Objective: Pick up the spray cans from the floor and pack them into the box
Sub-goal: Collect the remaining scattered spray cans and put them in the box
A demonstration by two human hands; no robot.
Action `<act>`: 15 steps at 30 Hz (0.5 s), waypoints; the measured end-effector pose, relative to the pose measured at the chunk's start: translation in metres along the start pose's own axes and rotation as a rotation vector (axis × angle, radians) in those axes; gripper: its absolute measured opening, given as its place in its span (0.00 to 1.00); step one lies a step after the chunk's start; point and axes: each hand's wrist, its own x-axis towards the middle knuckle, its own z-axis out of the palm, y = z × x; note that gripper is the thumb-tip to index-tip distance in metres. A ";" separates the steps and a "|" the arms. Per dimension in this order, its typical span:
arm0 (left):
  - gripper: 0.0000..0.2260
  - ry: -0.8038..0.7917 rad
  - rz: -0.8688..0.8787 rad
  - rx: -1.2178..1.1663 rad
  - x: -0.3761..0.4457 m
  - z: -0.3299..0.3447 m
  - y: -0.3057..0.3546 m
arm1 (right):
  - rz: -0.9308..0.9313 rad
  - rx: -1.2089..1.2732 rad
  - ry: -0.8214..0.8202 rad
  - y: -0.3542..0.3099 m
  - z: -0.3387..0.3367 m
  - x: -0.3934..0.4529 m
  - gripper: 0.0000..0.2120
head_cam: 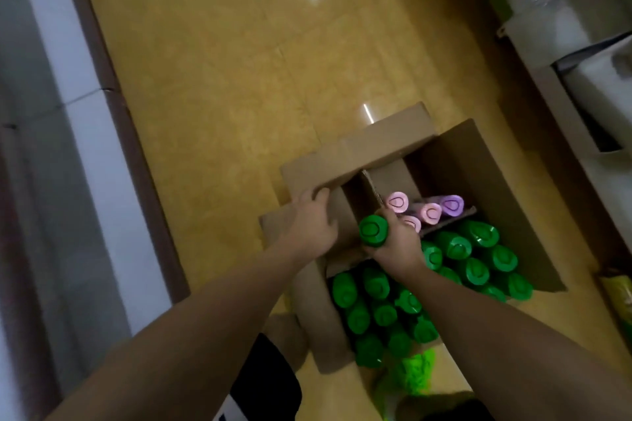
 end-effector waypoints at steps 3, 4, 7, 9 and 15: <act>0.29 -0.017 -0.033 -0.087 0.039 0.036 -0.012 | 0.038 -0.052 0.009 0.030 0.032 0.027 0.28; 0.29 -0.024 -0.051 -0.121 0.047 0.047 -0.015 | 0.065 -0.064 0.025 0.038 0.040 0.034 0.28; 0.28 -0.019 -0.055 -0.173 0.059 0.075 -0.024 | 0.199 -0.034 0.073 0.054 0.058 0.048 0.30; 0.27 0.025 -0.067 -0.168 0.057 0.087 -0.026 | 0.256 0.026 0.097 0.061 0.065 0.052 0.33; 0.27 0.058 -0.070 -0.117 0.041 0.084 -0.020 | 0.370 0.045 0.099 0.067 0.060 0.050 0.32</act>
